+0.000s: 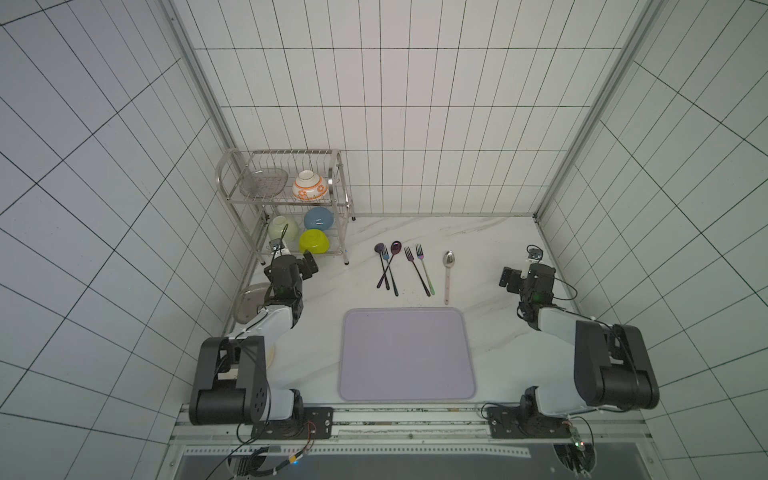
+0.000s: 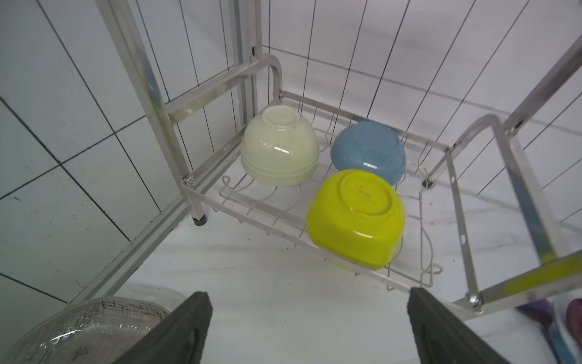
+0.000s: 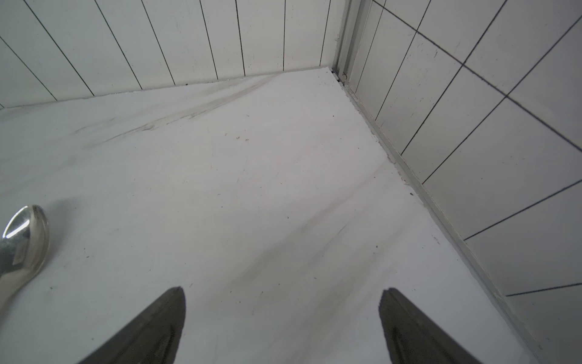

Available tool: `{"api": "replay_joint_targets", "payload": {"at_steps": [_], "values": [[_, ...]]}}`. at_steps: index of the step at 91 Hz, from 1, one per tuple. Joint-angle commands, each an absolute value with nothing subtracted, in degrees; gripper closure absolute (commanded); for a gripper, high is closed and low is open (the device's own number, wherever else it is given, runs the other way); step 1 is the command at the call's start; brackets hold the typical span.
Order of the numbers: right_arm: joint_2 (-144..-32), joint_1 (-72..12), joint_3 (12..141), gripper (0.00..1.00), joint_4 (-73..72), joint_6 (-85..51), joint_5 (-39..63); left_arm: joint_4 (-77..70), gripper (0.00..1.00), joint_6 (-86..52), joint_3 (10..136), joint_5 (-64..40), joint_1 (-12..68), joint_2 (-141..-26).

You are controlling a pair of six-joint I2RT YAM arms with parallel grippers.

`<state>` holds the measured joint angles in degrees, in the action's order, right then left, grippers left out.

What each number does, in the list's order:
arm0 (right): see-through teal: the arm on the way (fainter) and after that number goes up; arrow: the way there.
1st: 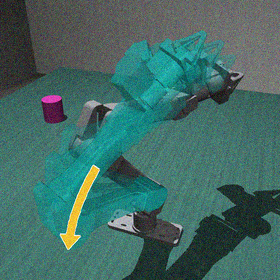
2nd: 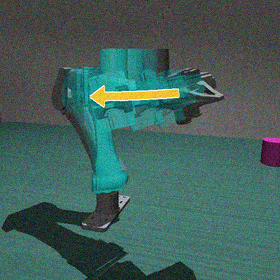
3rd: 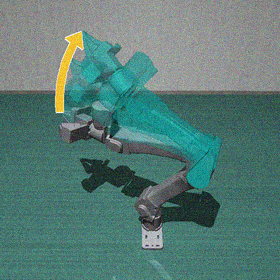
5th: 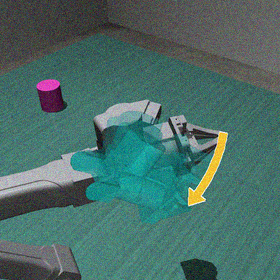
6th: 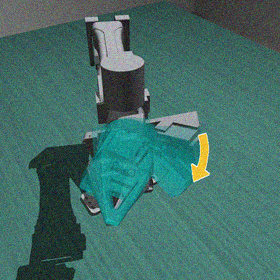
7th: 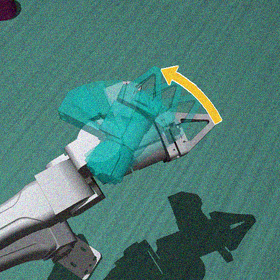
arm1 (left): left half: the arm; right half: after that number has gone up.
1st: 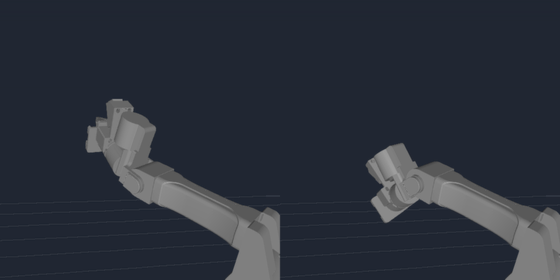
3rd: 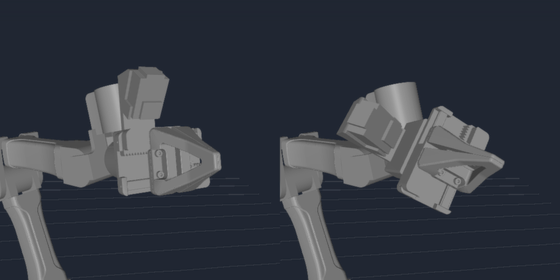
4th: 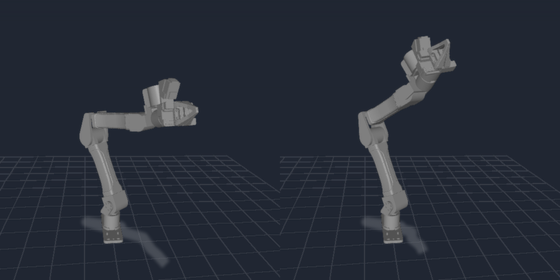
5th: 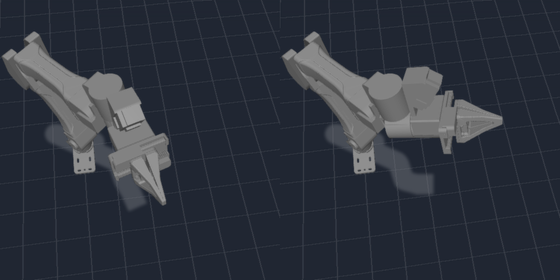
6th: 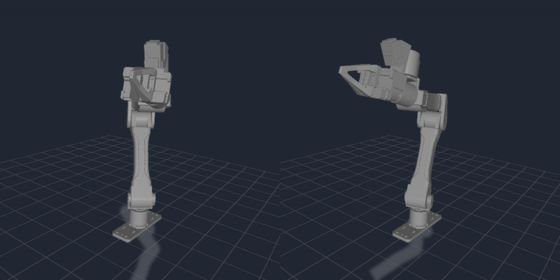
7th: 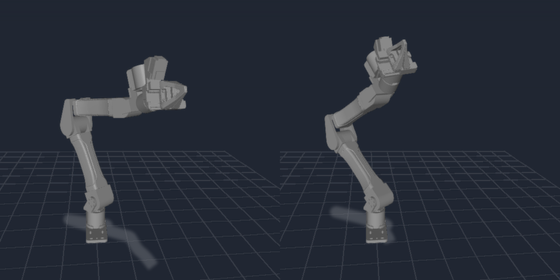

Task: Set the spoon and fork side by side
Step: Pick up the fork at the center of the board.

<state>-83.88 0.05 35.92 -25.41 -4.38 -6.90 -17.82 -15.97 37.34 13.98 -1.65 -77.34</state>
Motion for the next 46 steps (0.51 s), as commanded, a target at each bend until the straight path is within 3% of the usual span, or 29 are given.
{"api": "replay_joint_targets", "payload": {"at_steps": [1,22,46], "values": [[-82.4,0.3,43.4,0.01,-5.0,-9.4,-7.2,-2.0,0.01,-28.3,39.1,15.1,-1.5,-72.9],[-82.6,-5.6,52.1,0.07,11.4,-16.3,-4.2,22.3,0.02,-40.5,45.0,2.5,-1.2,-70.2],[-90.3,-20.7,69.7,0.16,35.3,-15.1,-0.2,40.9,0.02,-38.3,48.2,-13.6,6.3,-71.9]]}}
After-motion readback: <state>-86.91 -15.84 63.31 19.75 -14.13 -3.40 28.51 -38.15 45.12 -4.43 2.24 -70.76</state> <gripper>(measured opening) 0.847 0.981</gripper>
